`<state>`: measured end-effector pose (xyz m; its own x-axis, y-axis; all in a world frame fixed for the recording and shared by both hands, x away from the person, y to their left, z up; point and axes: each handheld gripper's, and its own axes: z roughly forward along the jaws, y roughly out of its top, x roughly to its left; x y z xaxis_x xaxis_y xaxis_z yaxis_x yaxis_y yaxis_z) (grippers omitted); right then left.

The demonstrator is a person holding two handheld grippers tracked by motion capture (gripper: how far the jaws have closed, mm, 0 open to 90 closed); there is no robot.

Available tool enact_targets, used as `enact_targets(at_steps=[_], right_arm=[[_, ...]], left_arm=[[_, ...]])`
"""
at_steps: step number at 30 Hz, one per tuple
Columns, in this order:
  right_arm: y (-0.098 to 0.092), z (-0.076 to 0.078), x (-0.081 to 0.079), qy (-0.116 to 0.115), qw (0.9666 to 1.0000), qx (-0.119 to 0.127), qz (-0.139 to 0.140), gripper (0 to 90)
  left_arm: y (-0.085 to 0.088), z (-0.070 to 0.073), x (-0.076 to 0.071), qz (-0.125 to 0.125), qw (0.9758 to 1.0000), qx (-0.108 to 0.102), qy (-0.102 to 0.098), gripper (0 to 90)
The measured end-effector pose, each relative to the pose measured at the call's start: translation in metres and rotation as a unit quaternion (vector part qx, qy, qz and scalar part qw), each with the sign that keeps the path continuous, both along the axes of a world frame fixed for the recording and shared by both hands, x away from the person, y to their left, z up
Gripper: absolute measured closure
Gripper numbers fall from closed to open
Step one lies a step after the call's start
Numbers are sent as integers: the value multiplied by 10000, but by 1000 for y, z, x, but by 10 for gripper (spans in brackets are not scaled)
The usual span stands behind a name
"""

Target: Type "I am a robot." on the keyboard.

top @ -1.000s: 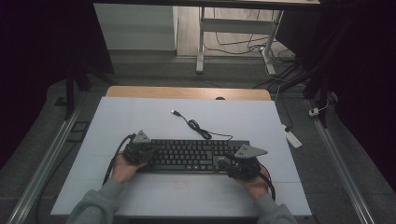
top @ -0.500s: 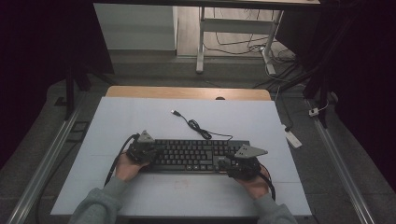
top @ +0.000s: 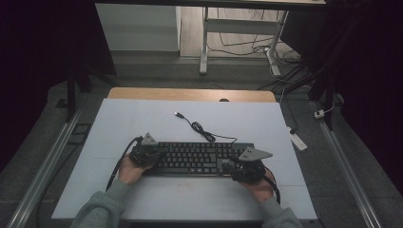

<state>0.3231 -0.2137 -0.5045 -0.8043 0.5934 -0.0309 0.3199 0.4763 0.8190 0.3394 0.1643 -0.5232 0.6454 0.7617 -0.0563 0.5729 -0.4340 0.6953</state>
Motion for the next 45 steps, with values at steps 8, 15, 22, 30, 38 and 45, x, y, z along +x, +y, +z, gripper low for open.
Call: enact_targets(at_steps=[8,15,22,30,38,45], right_arm=[[0,0,0,-9,10000,15,2,501],[0,1,0,-8,10000,29,14,500],[1,0,0,-3,10000,40,31,499],[1,0,0,-19,10000,40,47,499],[3,0,0,-25,10000,30,77,498],[5,0,0,-31,9999,76,84,498]], left_arm=[[8,12,-8,10,9994,-307,-144,813],[16,20,-21,-27,9987,-485,-133,576],[21,24,-30,9,9987,-499,-96,425],[27,25,-33,-15,9985,-540,-44,354],[27,25,-34,-18,9985,-538,-39,349],[26,24,-32,-10,9987,-508,-28,348]])
